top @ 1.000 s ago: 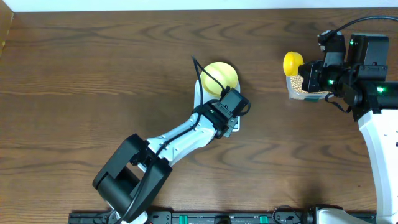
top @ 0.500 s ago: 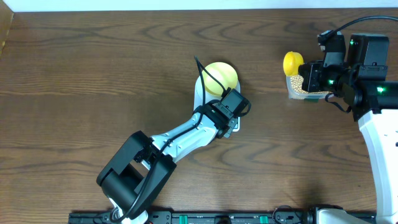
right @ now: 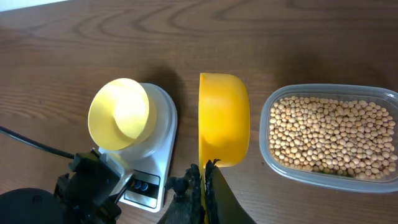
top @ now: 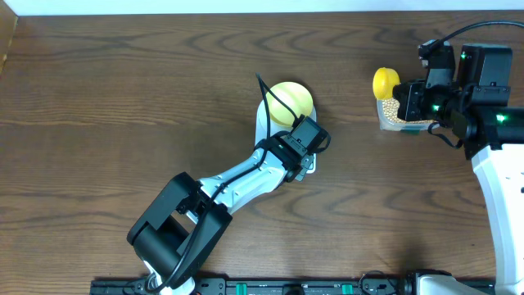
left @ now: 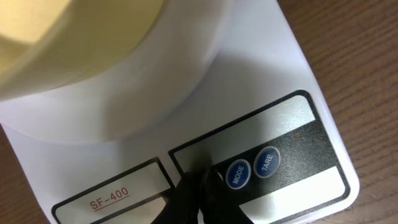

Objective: Scoop item into bowl and weigh 50g on scale

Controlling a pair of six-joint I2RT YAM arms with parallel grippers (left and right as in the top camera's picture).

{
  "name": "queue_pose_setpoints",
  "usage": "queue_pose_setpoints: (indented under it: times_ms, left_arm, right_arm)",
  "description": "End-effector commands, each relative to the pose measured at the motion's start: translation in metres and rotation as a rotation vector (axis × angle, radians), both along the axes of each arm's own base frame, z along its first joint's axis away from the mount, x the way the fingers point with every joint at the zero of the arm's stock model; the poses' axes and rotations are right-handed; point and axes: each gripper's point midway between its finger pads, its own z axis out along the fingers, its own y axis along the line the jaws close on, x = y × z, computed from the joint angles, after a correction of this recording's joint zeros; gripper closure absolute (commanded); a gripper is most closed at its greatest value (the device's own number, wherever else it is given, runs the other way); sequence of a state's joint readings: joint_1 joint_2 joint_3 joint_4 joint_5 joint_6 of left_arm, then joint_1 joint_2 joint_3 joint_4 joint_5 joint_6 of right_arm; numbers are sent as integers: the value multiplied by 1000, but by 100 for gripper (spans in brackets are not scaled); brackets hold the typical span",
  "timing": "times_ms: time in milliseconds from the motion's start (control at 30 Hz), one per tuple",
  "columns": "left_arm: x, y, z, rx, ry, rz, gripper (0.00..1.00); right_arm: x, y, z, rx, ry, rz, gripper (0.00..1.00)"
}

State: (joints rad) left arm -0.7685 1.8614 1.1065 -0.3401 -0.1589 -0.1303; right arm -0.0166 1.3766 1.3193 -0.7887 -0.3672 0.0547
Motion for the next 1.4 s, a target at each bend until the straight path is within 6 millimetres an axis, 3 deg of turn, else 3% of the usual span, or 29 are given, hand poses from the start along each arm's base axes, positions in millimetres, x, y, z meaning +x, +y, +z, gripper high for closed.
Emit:
queue_pose_setpoints:
  times_ms: [0,433,833,967,1167,1367]
  left_arm:
    - [-9,3,-16,20,48,-7,92]
    - [-16,3,-28,23,93,-14,92]
    - [-13,0,-23,16,78,-30,93]
    - [-12,0,3,3,39,-71,93]
    - [-13,1,69,-80,-60,-84,92]
    - [-29,16,125,-139,-124,-81,92]
  right_arm:
    - [1,1,6,-5,-23,18,99]
    - [1,1,6,-5,-20,18,99]
    - [1,1,6,-6,-21,18,99]
    - [1,1,6,-15,-29,28,99]
    - [1,1,6,-14,-25,28,99]
    - [0,1,5,-14,-19,28,99]
